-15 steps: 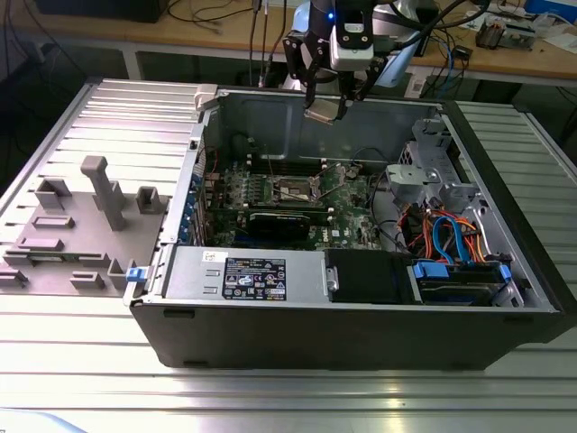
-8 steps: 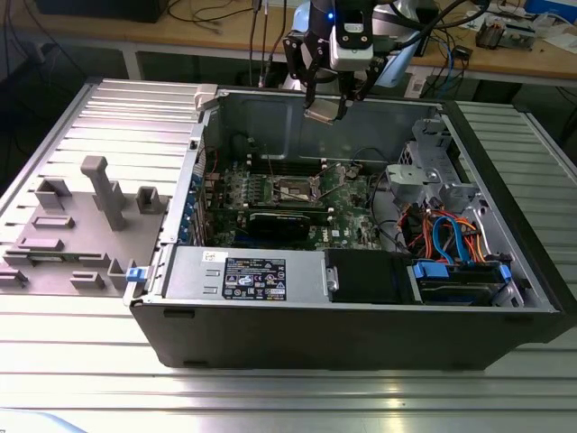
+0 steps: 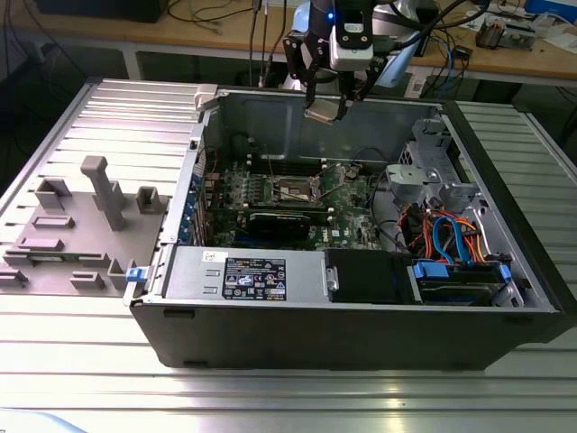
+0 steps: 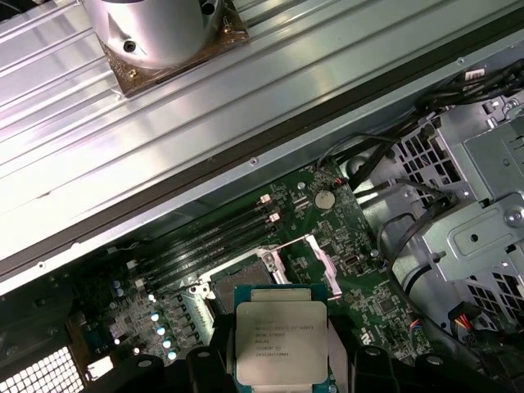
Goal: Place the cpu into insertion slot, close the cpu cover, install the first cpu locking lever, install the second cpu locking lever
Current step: 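Place the cpu into insertion slot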
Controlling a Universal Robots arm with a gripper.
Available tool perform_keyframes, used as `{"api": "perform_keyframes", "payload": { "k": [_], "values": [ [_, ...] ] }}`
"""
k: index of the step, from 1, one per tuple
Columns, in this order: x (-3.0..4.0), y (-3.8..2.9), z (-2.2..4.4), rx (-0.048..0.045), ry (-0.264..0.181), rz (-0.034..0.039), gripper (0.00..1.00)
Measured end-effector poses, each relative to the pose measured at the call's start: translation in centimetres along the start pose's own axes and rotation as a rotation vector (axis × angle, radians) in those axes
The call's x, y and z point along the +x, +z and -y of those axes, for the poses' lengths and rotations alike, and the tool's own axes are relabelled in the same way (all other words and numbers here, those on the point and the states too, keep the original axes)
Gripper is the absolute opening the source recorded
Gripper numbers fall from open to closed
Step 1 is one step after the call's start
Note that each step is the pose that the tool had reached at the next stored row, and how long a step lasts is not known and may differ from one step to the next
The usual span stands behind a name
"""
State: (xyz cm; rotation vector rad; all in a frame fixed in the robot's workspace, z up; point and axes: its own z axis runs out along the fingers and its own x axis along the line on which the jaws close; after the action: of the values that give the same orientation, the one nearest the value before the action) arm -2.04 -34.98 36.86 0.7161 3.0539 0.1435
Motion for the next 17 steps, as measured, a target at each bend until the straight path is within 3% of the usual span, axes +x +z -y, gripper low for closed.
{"api": "perform_keyframes", "payload": {
  "k": [4,8,17],
  "values": [
    [0.00,0.00,0.00,-0.0001,0.004,0.0004,0.54],
    [0.03,0.01,0.02,-0.0011,0.061,0.0055,0.54],
    [0.31,0.01,0.16,-0.0012,0.077,0.0071,0.54]
  ]
}}
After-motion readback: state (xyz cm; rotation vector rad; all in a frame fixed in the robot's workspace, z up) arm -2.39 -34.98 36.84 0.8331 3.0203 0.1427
